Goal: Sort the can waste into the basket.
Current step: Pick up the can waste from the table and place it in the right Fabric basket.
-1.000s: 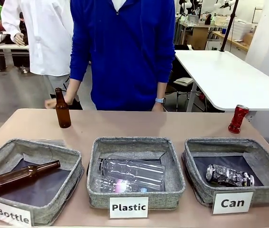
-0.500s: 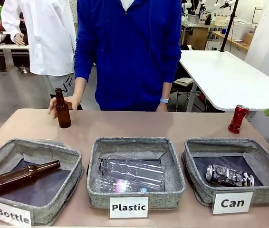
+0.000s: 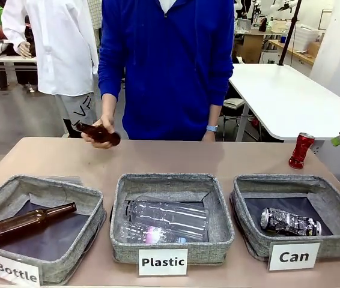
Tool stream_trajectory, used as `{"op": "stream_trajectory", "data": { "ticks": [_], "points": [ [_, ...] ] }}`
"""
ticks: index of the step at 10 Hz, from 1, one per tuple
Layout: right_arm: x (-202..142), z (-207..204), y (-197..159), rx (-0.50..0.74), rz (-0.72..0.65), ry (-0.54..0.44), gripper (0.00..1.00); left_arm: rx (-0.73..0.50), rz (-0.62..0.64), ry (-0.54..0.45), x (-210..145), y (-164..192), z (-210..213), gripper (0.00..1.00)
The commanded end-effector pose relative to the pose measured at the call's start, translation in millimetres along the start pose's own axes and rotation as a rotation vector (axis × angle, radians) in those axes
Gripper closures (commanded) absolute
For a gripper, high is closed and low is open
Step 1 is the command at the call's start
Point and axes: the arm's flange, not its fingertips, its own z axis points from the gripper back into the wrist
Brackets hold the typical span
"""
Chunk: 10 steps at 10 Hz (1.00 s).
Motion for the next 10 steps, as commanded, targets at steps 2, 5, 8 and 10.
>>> {"op": "stream_trajectory", "data": {
  "ticks": [2,5,8,10],
  "points": [
    [0.1,-50.7,-47.8,0.139,0.174,-0.035,0.00,-0.001,0.009,0.002,-0.7,-4.0,-0.2,0.00],
    [-8.5,-90.8,-79.2,0.172,0.201,-0.141,0.00,-0.001,0.009,0.002,-0.7,-4.0,-0.2,0.00],
    [-16.4,-127.1,-95.1,0.268,0.199,-0.229,0.00,-0.001,0.009,0.002,-0.7,-4.0,-0.2,0.00],
    [-12.8,-142.7,-100.1,0.274,0.138,-0.261,0.00,-0.001,0.009,0.002,-0.7,-4.0,-0.2,0.00]
  ]
}}
